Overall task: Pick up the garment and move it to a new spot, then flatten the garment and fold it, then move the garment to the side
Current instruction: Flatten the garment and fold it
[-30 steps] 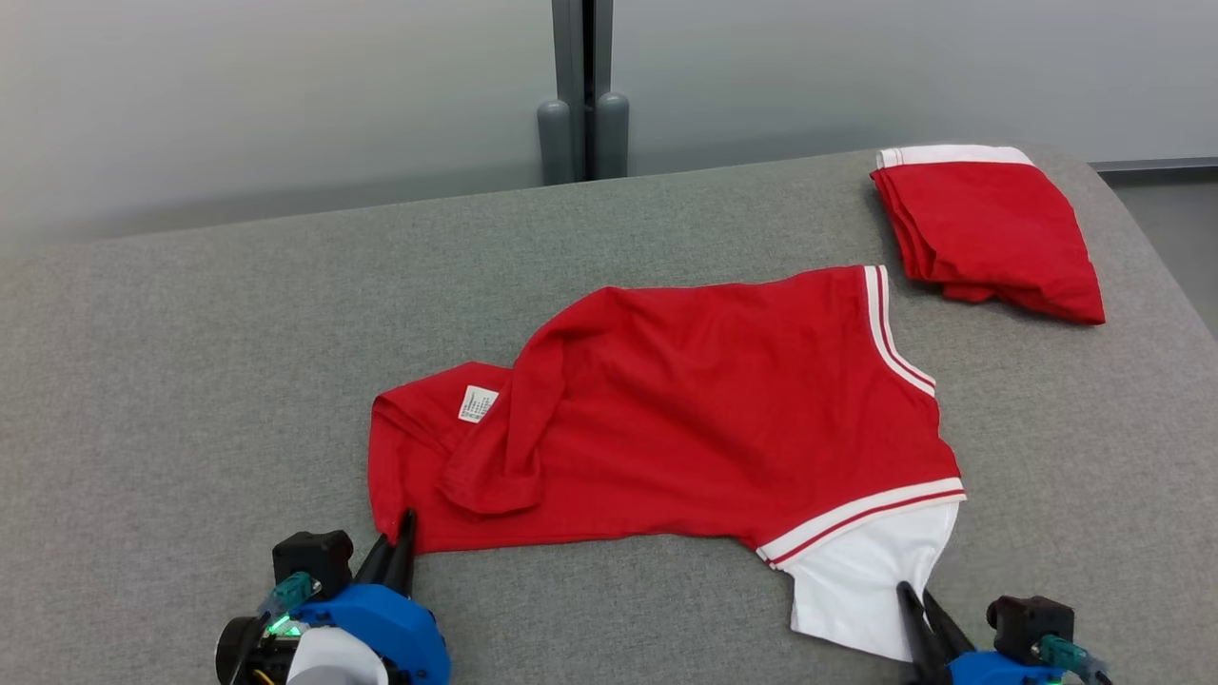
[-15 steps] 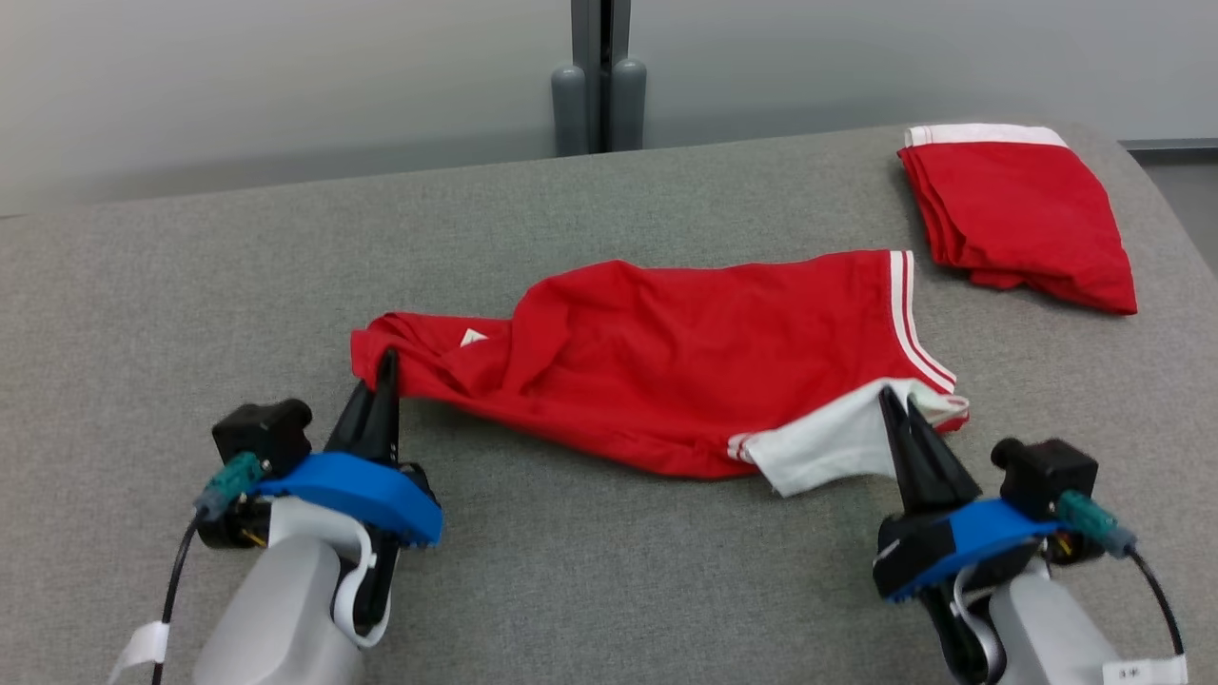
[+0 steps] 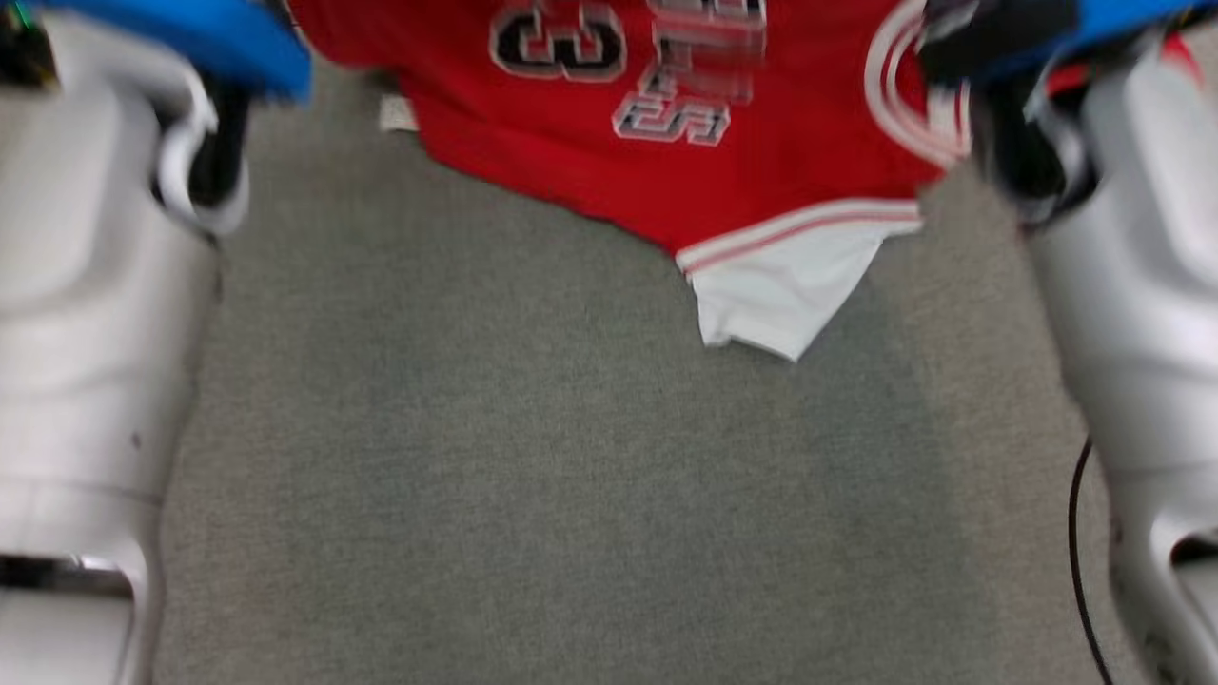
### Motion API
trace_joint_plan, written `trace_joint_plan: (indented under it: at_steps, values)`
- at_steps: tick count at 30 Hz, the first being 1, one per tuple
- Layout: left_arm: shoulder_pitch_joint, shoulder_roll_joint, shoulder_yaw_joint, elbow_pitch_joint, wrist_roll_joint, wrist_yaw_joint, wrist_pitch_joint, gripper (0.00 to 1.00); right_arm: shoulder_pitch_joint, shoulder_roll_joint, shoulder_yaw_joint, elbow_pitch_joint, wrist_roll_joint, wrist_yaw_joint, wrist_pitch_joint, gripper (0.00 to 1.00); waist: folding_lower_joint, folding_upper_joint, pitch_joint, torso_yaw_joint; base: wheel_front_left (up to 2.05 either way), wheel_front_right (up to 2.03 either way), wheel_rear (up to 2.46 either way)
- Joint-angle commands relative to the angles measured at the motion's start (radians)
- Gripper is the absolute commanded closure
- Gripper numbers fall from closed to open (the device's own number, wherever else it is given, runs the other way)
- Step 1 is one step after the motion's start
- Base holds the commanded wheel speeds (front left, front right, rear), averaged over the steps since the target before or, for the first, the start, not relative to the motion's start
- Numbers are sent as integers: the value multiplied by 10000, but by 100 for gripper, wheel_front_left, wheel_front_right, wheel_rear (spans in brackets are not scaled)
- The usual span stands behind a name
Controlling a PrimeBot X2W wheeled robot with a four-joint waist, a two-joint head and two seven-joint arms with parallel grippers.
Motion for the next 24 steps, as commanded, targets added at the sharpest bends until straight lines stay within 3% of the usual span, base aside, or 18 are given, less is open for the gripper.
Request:
trace_joint_plan:
  at_steps: [1, 7, 14, 19, 24]
  values:
    - [-809, -27, -35, 131, -77, -23, 102, 100, -828, -71, -127, 307, 391, 5, 83, 100, -3, -5, 558, 298, 0, 0, 0]
    - [-3911, -31, -338, 754, -228, -23, 281, 100, -4280, -311, -350, 1643, 1229, 5, 12, 100, -3, -5, 1409, 345, 0, 0, 0]
    - [-6286, -191, -836, 1337, -522, -23, -91, 100, -6814, -473, 23, 2976, 1013, 5, -214, 100, -3, -5, 1355, 344, 0, 0, 0]
    - [-6893, -218, -1371, 1444, -948, -23, -303, 100, -7429, -498, 298, 3371, 1070, 5, -272, 100, -3, -5, 1242, 424, 0, 0, 0]
    - [-6099, -154, -1978, 1323, -1601, -23, -593, 100, -6483, -560, 822, 3287, 1304, 5, -277, 100, -3, -5, 1186, 530, 0, 0, 0]
